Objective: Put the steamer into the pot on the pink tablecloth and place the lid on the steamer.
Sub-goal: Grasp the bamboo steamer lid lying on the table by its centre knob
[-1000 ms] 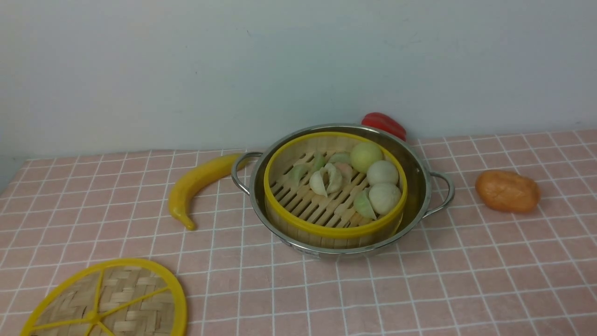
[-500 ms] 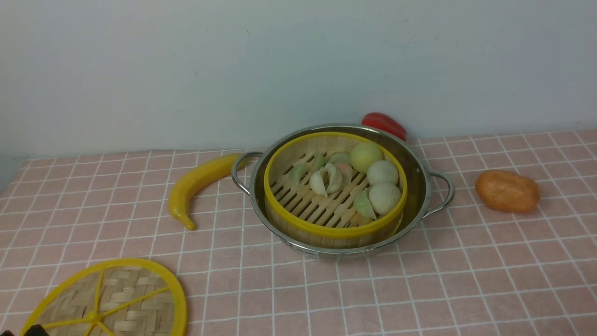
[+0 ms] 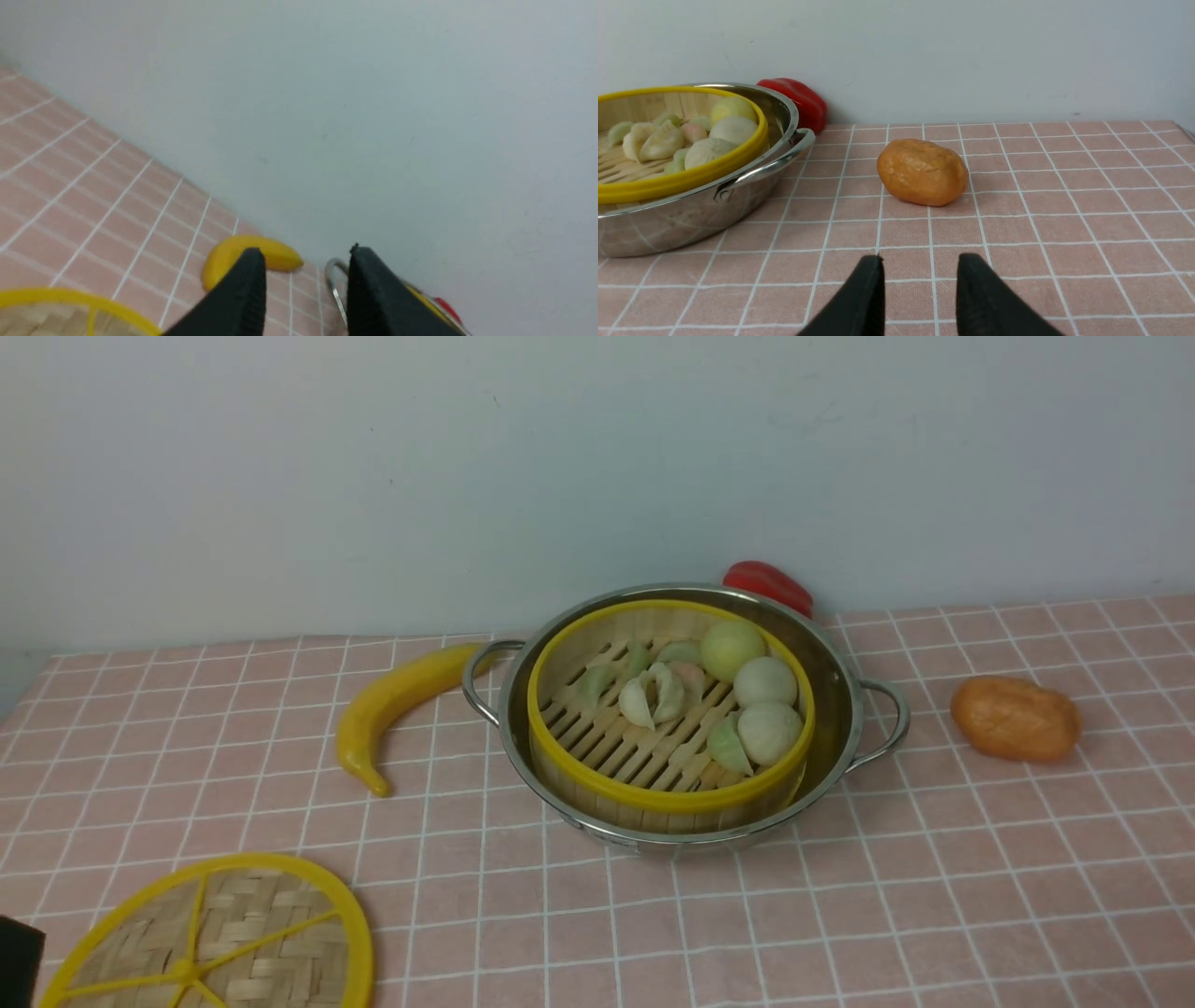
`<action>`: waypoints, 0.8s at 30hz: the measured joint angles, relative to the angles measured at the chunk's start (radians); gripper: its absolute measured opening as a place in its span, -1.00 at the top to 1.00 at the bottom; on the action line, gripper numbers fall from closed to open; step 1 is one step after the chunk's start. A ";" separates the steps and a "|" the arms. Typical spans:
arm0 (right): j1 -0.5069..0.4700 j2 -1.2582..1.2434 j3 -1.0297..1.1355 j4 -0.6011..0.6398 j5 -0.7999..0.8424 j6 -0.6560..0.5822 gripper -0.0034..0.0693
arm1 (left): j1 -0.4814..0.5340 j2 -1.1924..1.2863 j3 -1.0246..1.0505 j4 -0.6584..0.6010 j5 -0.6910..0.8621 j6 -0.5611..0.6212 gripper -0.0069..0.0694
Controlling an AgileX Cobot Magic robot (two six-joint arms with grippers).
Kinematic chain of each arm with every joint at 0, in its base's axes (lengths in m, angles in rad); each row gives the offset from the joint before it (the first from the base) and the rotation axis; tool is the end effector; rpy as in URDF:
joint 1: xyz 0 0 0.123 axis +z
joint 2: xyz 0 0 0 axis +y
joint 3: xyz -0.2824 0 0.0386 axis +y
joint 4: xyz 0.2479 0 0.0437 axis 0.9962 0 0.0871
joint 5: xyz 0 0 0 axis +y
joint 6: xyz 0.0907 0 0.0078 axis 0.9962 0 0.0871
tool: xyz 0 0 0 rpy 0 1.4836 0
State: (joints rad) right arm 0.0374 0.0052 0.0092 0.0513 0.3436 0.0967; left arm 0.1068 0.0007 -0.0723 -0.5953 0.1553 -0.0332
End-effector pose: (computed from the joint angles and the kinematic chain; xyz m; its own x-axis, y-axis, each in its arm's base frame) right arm 0.0539 0.0036 0.1788 -0.2719 0.1344 -0.9529 -0.0149 0.9895 0.1438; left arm 0.0530 -0.0023 0.2257 0.0358 -0.5807 -0.8133 0.0011 0.8139 -0.5810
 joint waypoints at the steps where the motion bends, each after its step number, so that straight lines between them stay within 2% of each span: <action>1: 0.000 0.000 0.000 0.000 0.000 0.000 0.25 | 0.000 0.010 -0.033 0.015 0.016 0.011 0.18; 5: 0.000 0.000 0.000 0.002 0.000 0.000 0.25 | 0.000 0.152 -0.261 0.175 0.274 0.063 0.18; 6: 0.000 0.000 0.000 0.002 0.000 0.000 0.25 | 0.000 0.174 -0.272 0.185 0.294 0.063 0.18; 9: 0.000 0.000 0.000 0.002 0.000 0.000 0.25 | 0.000 0.408 -0.473 0.366 0.703 0.060 0.18; 10: 0.000 0.000 0.000 0.002 0.000 0.000 0.25 | 0.000 0.437 -0.482 0.374 0.722 0.059 0.18; 11: 0.000 0.000 0.000 0.002 0.000 0.000 0.25 | 0.000 0.524 -0.539 0.429 0.841 0.056 0.18; 12: 0.000 0.000 0.000 0.002 0.000 0.000 0.25 | 0.000 0.582 -0.567 0.457 0.891 0.055 0.18; 16: 0.000 0.000 0.000 0.002 0.000 0.000 0.25 | 0.000 0.835 -0.677 0.539 0.980 0.052 0.18; 24: 0.000 0.000 0.000 0.002 0.000 0.000 0.25 | 0.000 1.320 -0.887 0.554 0.978 0.060 0.18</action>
State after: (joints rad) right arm 0.0374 0.0052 0.0092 0.0532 0.3436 0.0967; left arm 0.1068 1.3206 -0.9589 -0.0413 1.1337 0.0265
